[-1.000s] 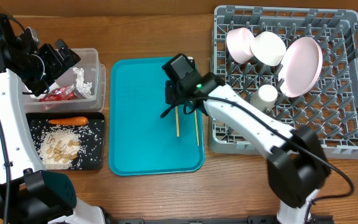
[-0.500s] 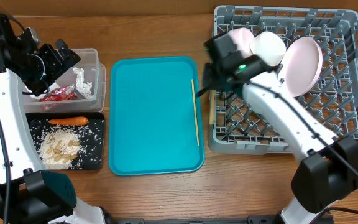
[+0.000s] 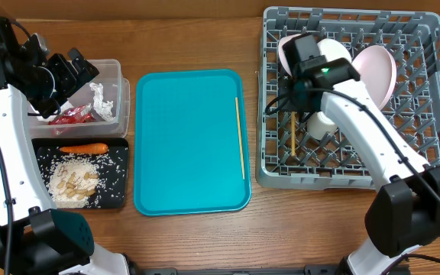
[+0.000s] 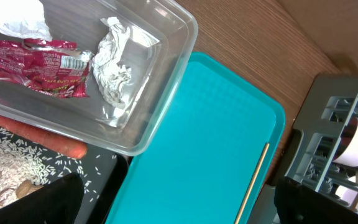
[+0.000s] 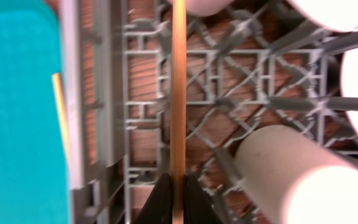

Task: Sort waste into correct bins and load items into the dishwasher
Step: 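Lift the chopstick and carry it into the rack with the right gripper, then release the chopstick in the rack and move the right gripper to the tray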

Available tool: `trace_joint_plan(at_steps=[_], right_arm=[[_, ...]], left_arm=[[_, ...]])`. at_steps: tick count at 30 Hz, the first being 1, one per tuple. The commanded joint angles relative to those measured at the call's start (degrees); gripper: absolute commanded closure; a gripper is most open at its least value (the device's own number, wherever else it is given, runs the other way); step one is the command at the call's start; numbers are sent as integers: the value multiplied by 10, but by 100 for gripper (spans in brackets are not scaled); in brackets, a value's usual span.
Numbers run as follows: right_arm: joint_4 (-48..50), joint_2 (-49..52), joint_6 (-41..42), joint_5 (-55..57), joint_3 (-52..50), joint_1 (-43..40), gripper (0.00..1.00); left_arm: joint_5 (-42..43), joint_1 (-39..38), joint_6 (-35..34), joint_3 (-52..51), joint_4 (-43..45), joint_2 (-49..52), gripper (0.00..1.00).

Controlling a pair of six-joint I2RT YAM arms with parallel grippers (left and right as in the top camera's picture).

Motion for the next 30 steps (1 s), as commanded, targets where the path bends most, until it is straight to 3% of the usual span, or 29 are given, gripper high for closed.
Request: trace_joint_plan(at_steps=[1, 30], right_arm=[[2, -20, -12, 9, -2, -17, 96], [24, -15, -12, -20, -51, -21, 96]], left_arm=[[-4, -1, -8, 12, 1, -11, 0], [-4, -1, -8, 12, 1, -11, 0]])
